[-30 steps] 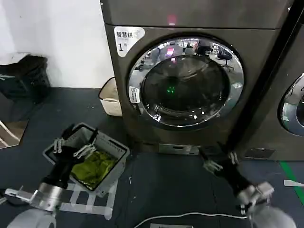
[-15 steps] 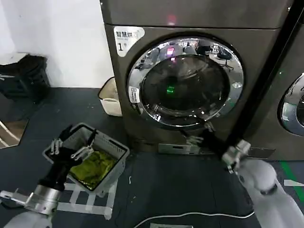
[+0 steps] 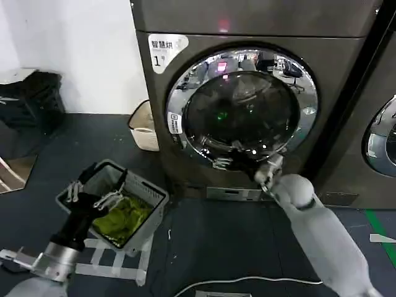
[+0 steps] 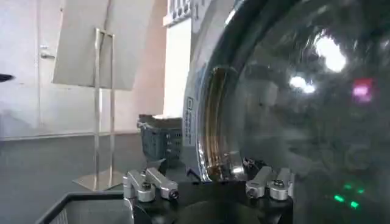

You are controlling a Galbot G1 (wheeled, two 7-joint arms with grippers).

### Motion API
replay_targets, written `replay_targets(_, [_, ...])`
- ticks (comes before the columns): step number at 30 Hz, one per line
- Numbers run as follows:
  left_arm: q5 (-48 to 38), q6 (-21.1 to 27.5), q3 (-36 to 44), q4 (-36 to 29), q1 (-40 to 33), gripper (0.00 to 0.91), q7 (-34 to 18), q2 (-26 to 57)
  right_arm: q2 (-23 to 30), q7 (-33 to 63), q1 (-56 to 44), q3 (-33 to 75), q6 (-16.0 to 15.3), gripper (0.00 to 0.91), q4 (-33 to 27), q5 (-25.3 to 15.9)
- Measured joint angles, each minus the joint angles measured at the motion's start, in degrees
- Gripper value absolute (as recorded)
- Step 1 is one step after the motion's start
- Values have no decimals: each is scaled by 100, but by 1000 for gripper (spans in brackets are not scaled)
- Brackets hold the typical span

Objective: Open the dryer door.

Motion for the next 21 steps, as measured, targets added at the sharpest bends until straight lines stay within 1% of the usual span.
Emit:
replay_targets(3, [11, 43, 2, -14, 16, 907, 22, -16, 121, 7, 181, -121, -97, 907, -179, -10])
replay_targets(12, [14, 58, 5, -9, -20, 907, 91, -34, 470, -64, 556, -346, -56, 907, -689, -21])
replay_targets(15, [-60, 278, -48, -45, -23, 907, 200, -33, 552, -139, 656, -421, -42, 907, -810, -21])
replay_targets(21, [-61, 352, -55, -46, -18, 907, 219, -68, 703, -189, 850, -484, -18, 907, -1099, -16])
